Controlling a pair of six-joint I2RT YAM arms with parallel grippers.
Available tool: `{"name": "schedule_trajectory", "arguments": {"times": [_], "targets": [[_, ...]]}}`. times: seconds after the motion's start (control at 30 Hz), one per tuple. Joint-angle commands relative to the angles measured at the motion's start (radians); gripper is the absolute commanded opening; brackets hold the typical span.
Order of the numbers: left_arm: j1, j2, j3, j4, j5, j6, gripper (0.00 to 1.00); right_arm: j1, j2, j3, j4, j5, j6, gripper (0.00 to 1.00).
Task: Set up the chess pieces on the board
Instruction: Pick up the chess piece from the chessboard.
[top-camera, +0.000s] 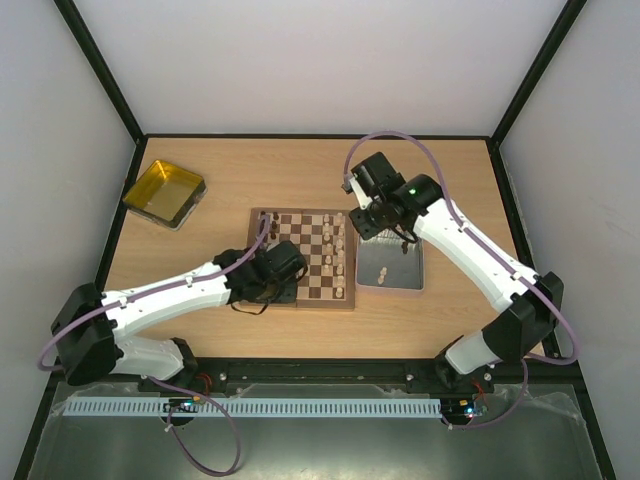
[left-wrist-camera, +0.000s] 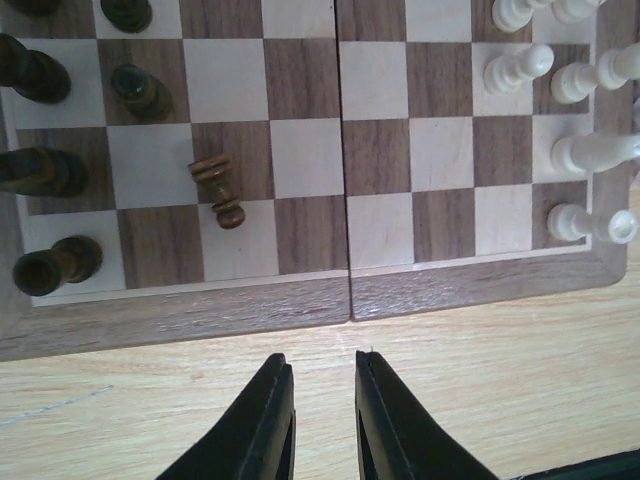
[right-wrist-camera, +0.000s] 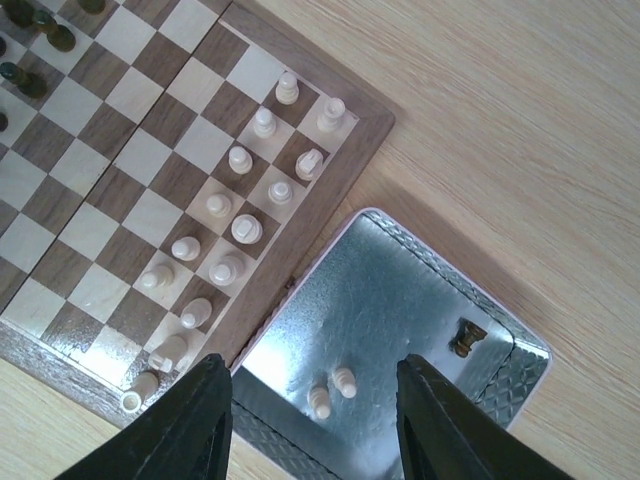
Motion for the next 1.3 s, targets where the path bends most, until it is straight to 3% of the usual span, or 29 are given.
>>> {"name": "schedule_trajectory", "arguments": {"times": [0.0,0.37,1.27], "targets": [[-0.018,0.039,0.016,0.028,-0.03,-0.151,0.21,-0.006,-0.059,-0.034,0.031,-0.002,-0.001,0.44],[-0.003,0.206,0.124,-0.04,-0.113,-0.146,0.22,-0.027,-0.093,-0.057,0.041,-0.024,-0.016,0.44],[0.089,0.154,-0.032,0.068,-0.044,-0.126,0.23,-0.056,-0.123,-0.103,0.056,-0.025,-0.031,0.44]]}}
